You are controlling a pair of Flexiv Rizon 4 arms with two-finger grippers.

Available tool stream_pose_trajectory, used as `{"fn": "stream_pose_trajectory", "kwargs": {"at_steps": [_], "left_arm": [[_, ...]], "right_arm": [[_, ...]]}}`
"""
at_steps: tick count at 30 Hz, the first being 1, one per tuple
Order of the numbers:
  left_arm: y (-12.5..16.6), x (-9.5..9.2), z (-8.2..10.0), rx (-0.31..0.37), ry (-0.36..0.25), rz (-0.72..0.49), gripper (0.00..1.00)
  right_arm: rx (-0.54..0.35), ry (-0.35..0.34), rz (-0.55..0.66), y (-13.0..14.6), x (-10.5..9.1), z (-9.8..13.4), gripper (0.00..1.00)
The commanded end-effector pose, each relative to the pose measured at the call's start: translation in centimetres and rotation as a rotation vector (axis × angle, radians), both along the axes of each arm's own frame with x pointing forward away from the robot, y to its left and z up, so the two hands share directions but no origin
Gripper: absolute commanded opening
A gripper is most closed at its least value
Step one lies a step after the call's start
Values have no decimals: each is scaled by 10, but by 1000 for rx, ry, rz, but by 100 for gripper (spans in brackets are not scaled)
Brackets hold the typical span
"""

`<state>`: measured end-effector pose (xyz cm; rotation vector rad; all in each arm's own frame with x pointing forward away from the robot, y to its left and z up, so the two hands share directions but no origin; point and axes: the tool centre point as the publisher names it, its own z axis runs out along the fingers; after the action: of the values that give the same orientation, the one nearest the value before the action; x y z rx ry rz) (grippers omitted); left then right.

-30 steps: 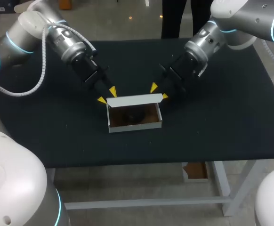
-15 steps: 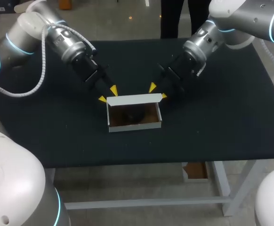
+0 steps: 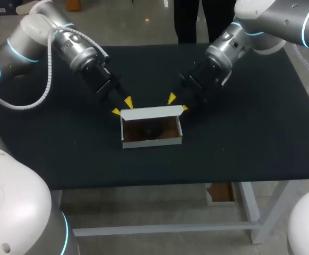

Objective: Assemble the packaging by folding the flat box into shape, placing the metal phone stand inside, and closing the box properly

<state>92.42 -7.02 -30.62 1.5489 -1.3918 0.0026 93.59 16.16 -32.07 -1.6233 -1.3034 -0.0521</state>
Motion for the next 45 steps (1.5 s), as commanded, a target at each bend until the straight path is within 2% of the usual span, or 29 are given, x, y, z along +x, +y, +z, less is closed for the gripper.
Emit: {"fn": "stream_pose_trajectory", "kwargs": {"at_steps": [1,34,45], "left_arm": [[-7,-2,1,3,-6,6,40],[-6,-3,0,-22,-25,53,36],[-6,0,0,-62,-21,72,36]], "right_arm": [[2,9,11,8,4,-1,41],[-5,-5,-29,11,4,0,39],[-1,-11,-49,10,3,-1,40]]}}
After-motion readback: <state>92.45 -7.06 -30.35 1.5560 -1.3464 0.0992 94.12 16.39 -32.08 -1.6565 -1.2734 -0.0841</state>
